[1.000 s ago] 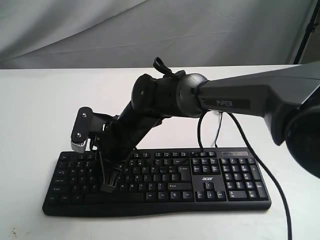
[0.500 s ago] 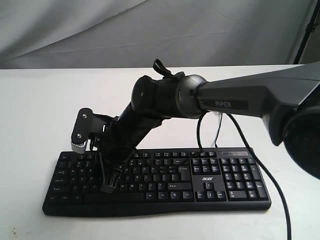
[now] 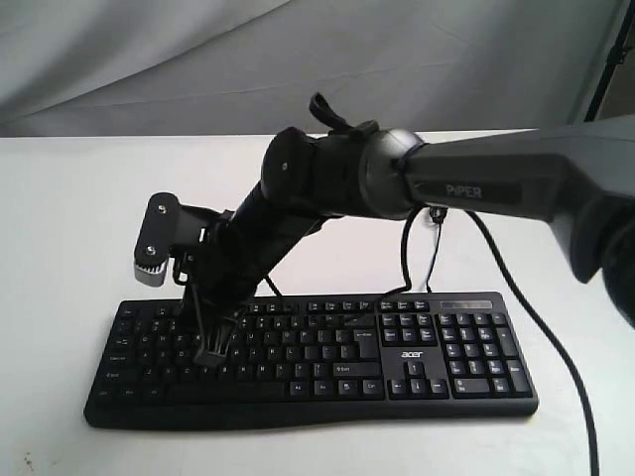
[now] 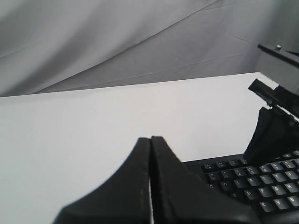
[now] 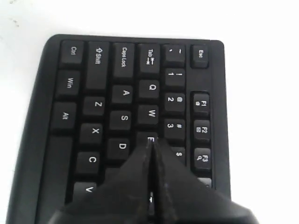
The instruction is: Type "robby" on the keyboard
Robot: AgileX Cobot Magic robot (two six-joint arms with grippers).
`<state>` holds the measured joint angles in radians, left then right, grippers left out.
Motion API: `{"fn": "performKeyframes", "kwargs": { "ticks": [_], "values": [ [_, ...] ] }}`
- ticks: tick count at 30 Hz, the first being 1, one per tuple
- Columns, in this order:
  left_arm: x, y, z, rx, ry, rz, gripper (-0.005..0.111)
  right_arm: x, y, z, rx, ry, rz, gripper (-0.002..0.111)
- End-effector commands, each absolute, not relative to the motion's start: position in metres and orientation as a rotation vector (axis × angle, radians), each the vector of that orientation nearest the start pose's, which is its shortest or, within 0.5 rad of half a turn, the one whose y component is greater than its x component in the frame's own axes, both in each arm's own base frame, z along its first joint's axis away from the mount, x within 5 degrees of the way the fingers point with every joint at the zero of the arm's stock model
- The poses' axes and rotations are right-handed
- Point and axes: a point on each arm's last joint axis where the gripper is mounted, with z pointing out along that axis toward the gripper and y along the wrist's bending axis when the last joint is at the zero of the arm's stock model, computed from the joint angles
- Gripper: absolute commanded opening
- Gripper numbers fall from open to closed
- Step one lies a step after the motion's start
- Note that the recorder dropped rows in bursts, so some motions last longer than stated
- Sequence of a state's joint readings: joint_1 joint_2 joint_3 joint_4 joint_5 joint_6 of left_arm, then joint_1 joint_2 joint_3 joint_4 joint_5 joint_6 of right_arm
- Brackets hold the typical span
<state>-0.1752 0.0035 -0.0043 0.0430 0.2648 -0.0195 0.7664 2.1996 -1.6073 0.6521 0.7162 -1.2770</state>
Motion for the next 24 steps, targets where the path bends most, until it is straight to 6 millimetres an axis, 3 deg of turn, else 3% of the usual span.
{"fn": "performKeyframes", "kwargs": {
  "ticks": [1, 8, 13, 24],
  "values": [
    [0.054, -0.009, 0.190, 0.169, 1.735, -0.104, 0.000, 0.312, 0.335, 0.165, -1.924, 1.851, 0.516, 0.000],
    [0.054, -0.009, 0.190, 0.169, 1.735, -0.104, 0.000, 0.308, 0.312, 0.158, -1.864, 1.914, 0.483, 0.000],
    [0.054, -0.009, 0.190, 0.169, 1.735, -0.104, 0.000, 0.308, 0.294, 0.165, -1.827, 1.938, 0.453, 0.000],
    [0.054, -0.009, 0.190, 0.169, 1.735, -0.104, 0.000, 0.310, 0.278, 0.161, -1.846, 2.028, 0.467, 0.000]
  ]
}}
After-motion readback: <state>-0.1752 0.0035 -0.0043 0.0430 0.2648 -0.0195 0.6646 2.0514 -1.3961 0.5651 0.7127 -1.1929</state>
